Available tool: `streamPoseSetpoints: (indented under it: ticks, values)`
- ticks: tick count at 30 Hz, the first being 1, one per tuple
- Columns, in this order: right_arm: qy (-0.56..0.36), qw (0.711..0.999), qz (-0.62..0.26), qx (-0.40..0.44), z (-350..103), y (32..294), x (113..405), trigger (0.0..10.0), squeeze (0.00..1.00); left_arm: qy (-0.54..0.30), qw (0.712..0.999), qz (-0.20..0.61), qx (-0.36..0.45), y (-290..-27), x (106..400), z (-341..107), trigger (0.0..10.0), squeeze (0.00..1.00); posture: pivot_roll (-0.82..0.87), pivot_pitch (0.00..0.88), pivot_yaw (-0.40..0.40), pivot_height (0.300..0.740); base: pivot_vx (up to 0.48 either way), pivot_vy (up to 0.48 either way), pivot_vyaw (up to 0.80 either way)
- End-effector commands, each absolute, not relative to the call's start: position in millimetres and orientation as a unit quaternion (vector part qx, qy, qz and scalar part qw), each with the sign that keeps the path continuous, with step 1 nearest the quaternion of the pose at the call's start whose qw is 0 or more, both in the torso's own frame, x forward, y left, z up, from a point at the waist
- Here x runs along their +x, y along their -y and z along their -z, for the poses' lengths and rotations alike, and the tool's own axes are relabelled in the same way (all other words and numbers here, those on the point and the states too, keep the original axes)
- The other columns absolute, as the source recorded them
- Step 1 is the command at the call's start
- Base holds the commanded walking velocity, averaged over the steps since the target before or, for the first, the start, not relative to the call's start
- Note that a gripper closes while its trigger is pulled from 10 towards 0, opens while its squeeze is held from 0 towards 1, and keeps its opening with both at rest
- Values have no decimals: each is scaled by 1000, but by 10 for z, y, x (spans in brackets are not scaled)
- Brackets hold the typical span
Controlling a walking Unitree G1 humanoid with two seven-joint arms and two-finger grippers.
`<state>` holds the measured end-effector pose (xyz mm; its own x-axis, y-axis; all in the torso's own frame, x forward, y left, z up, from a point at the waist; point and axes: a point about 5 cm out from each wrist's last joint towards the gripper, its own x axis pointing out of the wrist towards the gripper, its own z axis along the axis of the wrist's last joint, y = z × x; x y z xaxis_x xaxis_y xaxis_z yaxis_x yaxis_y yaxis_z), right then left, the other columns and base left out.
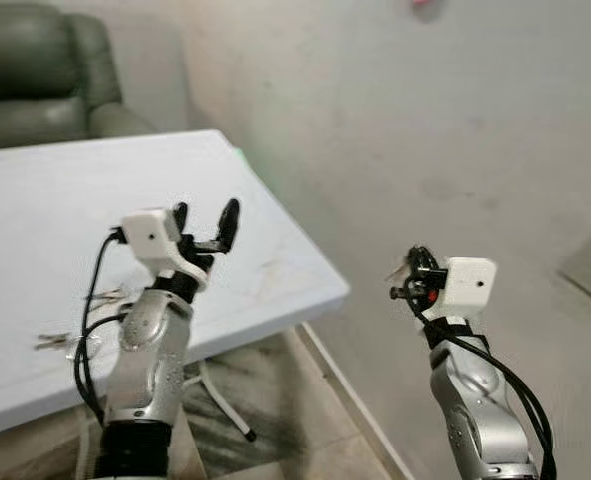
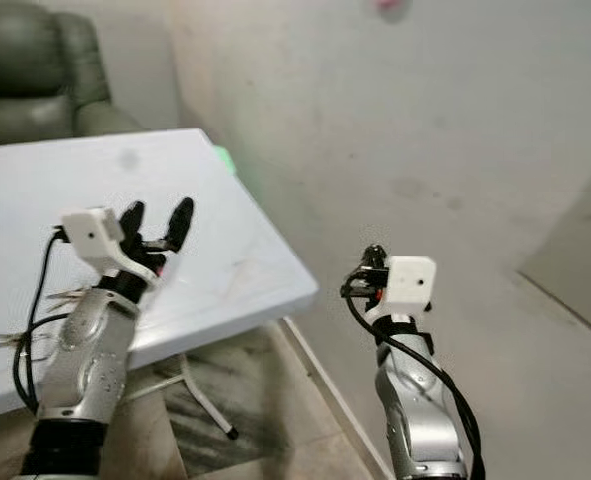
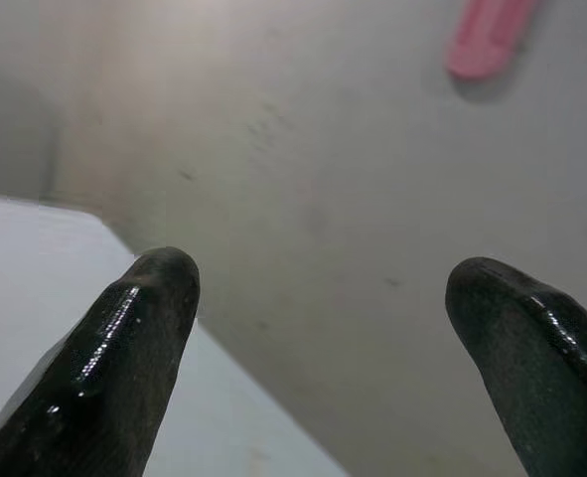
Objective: Hang keys on a hook
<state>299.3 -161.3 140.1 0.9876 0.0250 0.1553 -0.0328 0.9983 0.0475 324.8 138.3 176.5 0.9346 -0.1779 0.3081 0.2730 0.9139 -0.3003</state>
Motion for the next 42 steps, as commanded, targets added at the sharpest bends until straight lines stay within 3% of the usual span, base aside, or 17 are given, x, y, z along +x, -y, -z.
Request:
streamPoseSetpoints:
  ticks: [1,6,10,22,32,42]
  values:
    - [82,996,-11,28,-1437,1631,2998,10000,0,137,971,120,-154,-1362,3256,-1787,10000,0,-5,0,-50,740,0,0,-756]
    - [82,996,-10,28,-1440,1637,2997,10000,0,139,977,108,-120,-1384,3264,-1779,10000,0,-6,0,-50,740,0,-480,-755]
    - [80,996,-9,29,-1430,1634,2987,10000,0,143,967,118,-174,-1375,3252,-1787,10000,0,-8,0,-49,740,0,0,-750]
    - [80,996,-11,30,-1435,1624,2985,10000,0,142,968,113,-171,-1377,3244,-1785,10000,0,-6,0,-53,740,0,0,-716]
    - [107,992,-49,45,-1510,1560,2946,10000,0,125,972,111,-164,-1344,3232,-1746,10000,0,-4,0,-54,740,0,0,0]
    - [119,989,-71,50,-1568,1525,2975,10000,0,112,961,216,-132,-986,3146,-1745,10000,0,2,0,-58,740,0,0,0]
